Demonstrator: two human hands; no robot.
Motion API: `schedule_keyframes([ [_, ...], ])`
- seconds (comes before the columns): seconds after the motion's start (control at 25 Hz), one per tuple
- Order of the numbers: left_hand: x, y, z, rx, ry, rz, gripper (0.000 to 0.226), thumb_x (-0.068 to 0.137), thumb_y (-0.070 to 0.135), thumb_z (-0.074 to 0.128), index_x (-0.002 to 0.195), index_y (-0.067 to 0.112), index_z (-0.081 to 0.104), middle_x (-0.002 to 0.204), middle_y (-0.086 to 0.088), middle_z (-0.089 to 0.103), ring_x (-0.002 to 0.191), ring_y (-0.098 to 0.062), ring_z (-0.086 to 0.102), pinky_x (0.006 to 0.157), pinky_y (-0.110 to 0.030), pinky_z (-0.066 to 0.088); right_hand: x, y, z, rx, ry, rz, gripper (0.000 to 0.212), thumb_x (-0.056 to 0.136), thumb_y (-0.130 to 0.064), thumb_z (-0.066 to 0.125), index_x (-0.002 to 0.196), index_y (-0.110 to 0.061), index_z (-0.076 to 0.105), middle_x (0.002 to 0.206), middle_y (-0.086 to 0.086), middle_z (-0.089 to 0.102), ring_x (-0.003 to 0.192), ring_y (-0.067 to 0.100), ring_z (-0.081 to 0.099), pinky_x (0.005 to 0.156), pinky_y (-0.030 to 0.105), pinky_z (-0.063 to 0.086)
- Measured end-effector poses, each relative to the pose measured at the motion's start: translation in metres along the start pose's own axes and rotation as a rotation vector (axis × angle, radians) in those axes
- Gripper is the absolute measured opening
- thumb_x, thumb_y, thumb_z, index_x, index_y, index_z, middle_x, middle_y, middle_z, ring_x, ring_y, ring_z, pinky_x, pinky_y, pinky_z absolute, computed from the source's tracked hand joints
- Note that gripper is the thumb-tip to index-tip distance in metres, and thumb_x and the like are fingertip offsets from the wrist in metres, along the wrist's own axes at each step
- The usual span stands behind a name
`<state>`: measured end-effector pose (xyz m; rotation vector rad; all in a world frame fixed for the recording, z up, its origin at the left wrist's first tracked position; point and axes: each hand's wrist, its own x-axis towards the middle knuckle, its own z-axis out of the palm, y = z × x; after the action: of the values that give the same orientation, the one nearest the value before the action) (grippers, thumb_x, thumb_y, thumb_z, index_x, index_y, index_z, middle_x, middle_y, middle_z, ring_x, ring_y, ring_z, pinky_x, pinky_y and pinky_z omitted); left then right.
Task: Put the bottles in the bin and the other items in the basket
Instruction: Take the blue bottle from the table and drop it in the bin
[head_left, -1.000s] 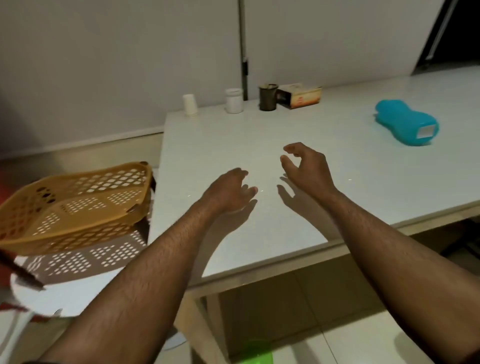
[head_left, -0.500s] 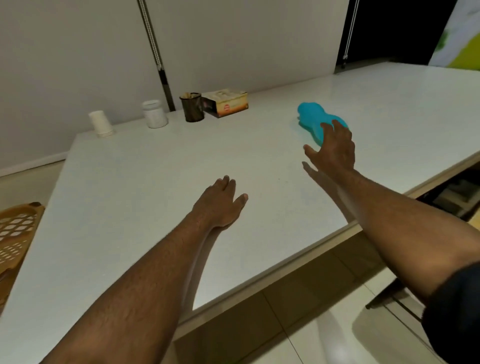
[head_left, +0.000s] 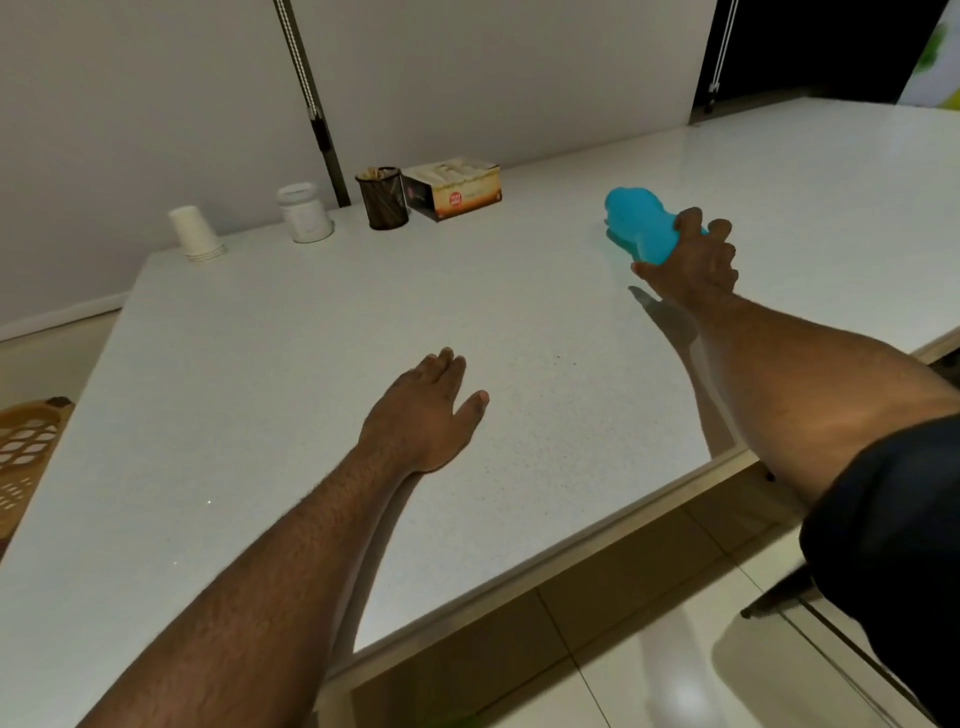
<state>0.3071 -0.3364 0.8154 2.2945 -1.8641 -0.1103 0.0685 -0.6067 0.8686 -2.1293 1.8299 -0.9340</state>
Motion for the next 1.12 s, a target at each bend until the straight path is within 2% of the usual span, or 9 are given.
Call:
schedule_keyframes([
  [0.16,0.002,-0.002,0.003,-0.018,0.026,0.013,0.078,0.091,0.067,0.015,0.154,0.021,0.012,0.163,0.003,0.006,0.149,-0.013,0.005,0.121,-0.033,0.007,0.013,-0.007,0.005,0.018,0.07,0.056,0.075,0.073,-0.03,0.079,0.132,-0.012,0.035,0.133,0.019,0.04,0.119,0.039,0.047,0.09,0.052,0.05],
  [0.36,0.002,-0.003,0.003,-0.025,0.036,0.009,0.078,0.091,0.067,0.017,0.153,0.021,0.014,0.162,0.003,0.008,0.149,-0.014,0.007,0.12,-0.033,0.007,0.006,-0.015,0.0,0.152,-0.075,0.334,0.092,0.07,-0.056,0.073,0.139,-0.011,0.033,0.141,0.017,0.038,0.129,0.035,0.044,0.098,0.047,0.046],
  [0.44,0.0,-0.001,-0.001,-0.059,0.052,0.022,0.071,0.095,0.06,0.025,0.153,0.019,0.018,0.162,0.002,0.012,0.148,-0.015,0.01,0.119,-0.032,0.009,-0.018,-0.027,-0.006,0.375,-0.111,0.38,0.089,0.068,-0.057,0.074,0.136,-0.01,0.039,0.136,0.013,0.05,0.117,0.029,0.057,0.08,0.036,0.057],
  [0.52,-0.01,-0.001,-0.007,-0.162,0.069,0.065,0.062,0.098,0.05,0.036,0.151,0.018,0.027,0.16,0.002,0.021,0.147,-0.014,0.017,0.116,-0.029,0.013,-0.06,-0.046,-0.009,0.763,-0.152,0.392,0.076,0.068,-0.047,0.078,0.128,-0.009,0.05,0.124,0.01,0.06,0.093,0.017,0.066,0.052,0.021,0.056],
  [0.6,-0.032,-0.007,-0.017,-0.259,0.079,0.097,0.055,0.097,0.043,0.045,0.146,0.02,0.038,0.156,0.004,0.032,0.143,-0.013,0.028,0.115,-0.029,0.022,-0.105,-0.07,-0.007,1.082,-0.242,0.409,0.062,0.07,-0.038,0.079,0.12,-0.008,0.057,0.116,0.012,0.067,0.087,0.02,0.071,0.059,0.025,0.059],
  [0.68,-0.064,-0.023,-0.028,-0.233,0.114,0.096,0.051,0.094,0.044,0.048,0.14,0.022,0.048,0.149,0.006,0.044,0.136,-0.014,0.042,0.111,-0.034,0.036,-0.152,-0.099,-0.002,1.242,-0.353,0.41,0.056,0.074,-0.035,0.078,0.119,-0.008,0.058,0.113,0.015,0.069,0.093,0.026,0.072,0.068,0.034,0.058],
  [0.8,-0.132,-0.061,-0.048,-0.169,0.176,-0.001,0.046,0.091,0.047,0.047,0.131,0.025,0.056,0.134,0.006,0.06,0.119,-0.015,0.057,0.096,-0.035,0.048,-0.222,-0.153,0.003,1.309,-0.534,0.335,0.054,0.079,-0.036,0.074,0.123,-0.01,0.056,0.117,0.013,0.068,0.098,0.024,0.07,0.067,0.035,0.056],
  [1.0,-0.275,-0.125,-0.067,-0.149,0.344,-0.242,0.045,0.089,0.051,0.047,0.123,0.025,0.061,0.121,0.006,0.067,0.104,-0.01,0.061,0.084,-0.029,0.052,-0.347,-0.244,-0.001,1.394,-0.782,0.179,0.057,0.083,-0.039,0.071,0.131,-0.014,0.053,0.123,0.01,0.065,0.106,0.022,0.068,0.079,0.036,0.059],
  [1.12,-0.355,-0.154,-0.07,-0.244,0.487,-0.445,0.045,0.088,0.048,0.055,0.126,0.024,0.062,0.123,0.008,0.067,0.101,-0.01,0.063,0.082,-0.023,0.049,-0.433,-0.288,-0.007,1.433,-0.97,0.095,0.066,0.076,-0.046,0.074,0.132,-0.018,0.052,0.12,0.006,0.066,0.102,0.017,0.07,0.076,0.03,0.057],
])
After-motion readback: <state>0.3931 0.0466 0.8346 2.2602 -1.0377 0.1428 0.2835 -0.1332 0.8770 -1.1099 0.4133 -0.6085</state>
